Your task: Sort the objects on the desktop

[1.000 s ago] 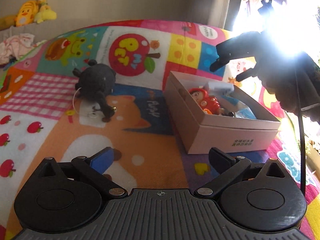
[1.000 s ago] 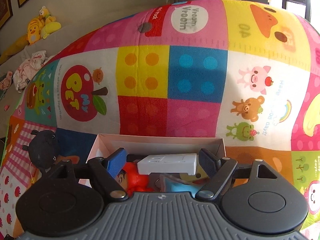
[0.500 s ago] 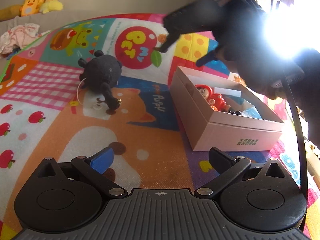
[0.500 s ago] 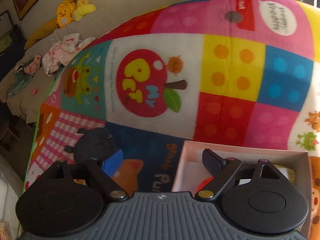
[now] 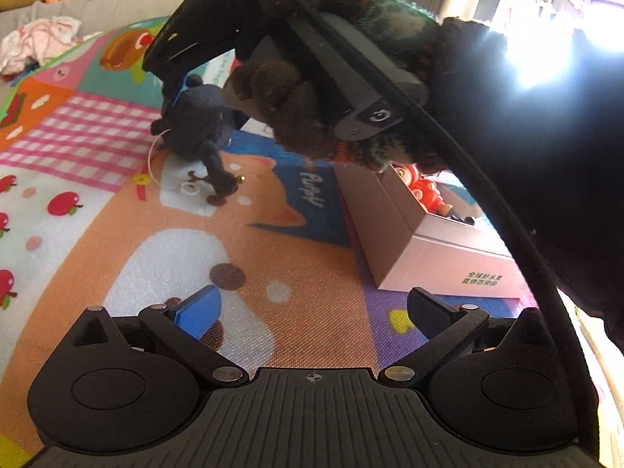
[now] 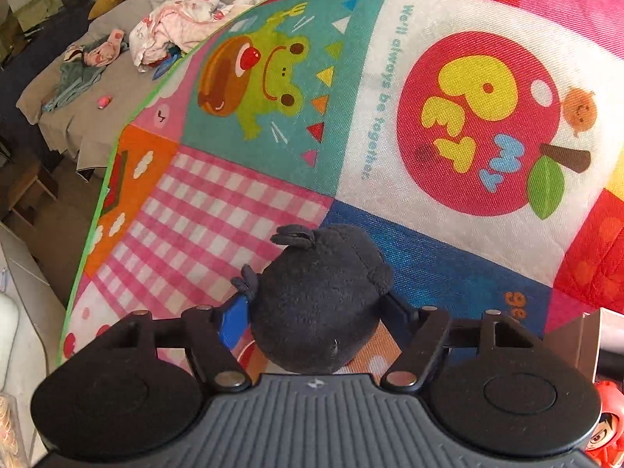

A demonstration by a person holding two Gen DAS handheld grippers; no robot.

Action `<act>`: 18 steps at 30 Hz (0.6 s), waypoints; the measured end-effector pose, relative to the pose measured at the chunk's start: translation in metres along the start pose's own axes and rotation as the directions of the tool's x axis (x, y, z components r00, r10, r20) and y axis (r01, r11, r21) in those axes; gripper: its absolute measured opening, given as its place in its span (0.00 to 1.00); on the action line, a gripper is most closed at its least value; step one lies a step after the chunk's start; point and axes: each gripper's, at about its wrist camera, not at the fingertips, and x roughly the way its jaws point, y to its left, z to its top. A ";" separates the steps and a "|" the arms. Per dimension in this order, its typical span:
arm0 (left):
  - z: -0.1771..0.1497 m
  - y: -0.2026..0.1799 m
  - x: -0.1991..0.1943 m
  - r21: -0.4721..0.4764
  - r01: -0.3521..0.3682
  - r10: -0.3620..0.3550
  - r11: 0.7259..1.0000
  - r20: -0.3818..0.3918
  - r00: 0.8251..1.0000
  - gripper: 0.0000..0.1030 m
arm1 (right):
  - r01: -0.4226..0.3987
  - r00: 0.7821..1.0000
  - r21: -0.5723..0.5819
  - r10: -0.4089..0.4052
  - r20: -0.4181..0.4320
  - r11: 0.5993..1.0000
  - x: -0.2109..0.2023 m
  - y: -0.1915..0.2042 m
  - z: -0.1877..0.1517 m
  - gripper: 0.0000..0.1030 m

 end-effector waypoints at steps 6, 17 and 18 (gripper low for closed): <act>-0.001 -0.002 -0.001 0.009 0.021 -0.021 1.000 0.001 1.000 1.00 | -0.121 0.983 0.033 0.115 0.142 0.992 -0.118 -0.046 -0.045 0.67; 0.006 0.007 0.000 -0.066 0.015 -0.014 0.998 0.014 1.000 1.00 | -0.147 0.982 0.096 0.134 0.132 0.984 -0.233 -0.120 -0.241 0.68; 0.008 0.007 0.000 -0.078 0.018 -0.016 0.997 0.015 1.000 1.00 | -0.136 0.985 0.116 0.122 0.120 0.984 -0.227 -0.125 -0.253 0.68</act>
